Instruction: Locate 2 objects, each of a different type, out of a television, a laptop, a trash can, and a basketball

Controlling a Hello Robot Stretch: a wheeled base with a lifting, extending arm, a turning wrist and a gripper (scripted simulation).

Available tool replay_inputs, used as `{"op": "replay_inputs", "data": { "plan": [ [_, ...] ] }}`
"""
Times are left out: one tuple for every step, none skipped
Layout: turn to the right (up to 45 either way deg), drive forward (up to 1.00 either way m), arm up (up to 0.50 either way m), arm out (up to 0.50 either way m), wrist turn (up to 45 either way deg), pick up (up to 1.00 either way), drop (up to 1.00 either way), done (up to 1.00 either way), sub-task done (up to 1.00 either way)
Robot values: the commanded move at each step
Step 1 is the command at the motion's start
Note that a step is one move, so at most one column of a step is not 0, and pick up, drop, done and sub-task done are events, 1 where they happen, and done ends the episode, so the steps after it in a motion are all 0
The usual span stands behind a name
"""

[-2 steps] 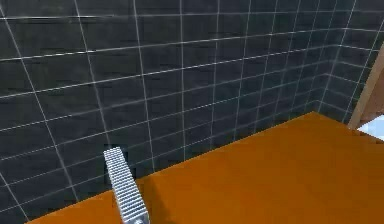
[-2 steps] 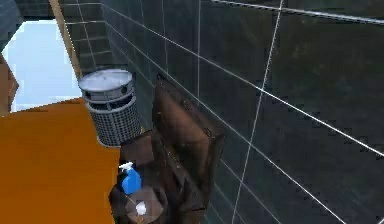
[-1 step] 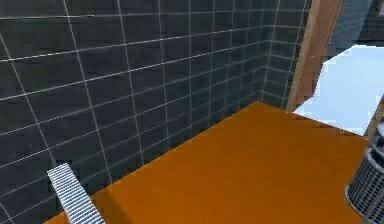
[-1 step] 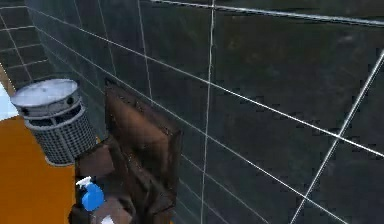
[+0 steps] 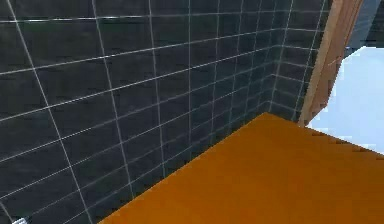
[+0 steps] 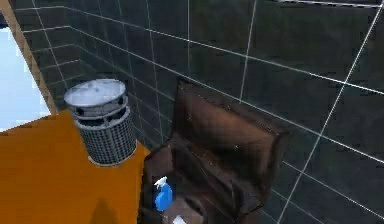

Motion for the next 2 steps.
{"op": "replay_inputs", "data": {
  "plan": [
    [42.0,0.0,0.0,0.0,0.0,0.0,0.0,0.0,0.0],
    [3.0,0.0,0.0,0.0,0.0,0.0,0.0,0.0,0.0]
  ]
}}
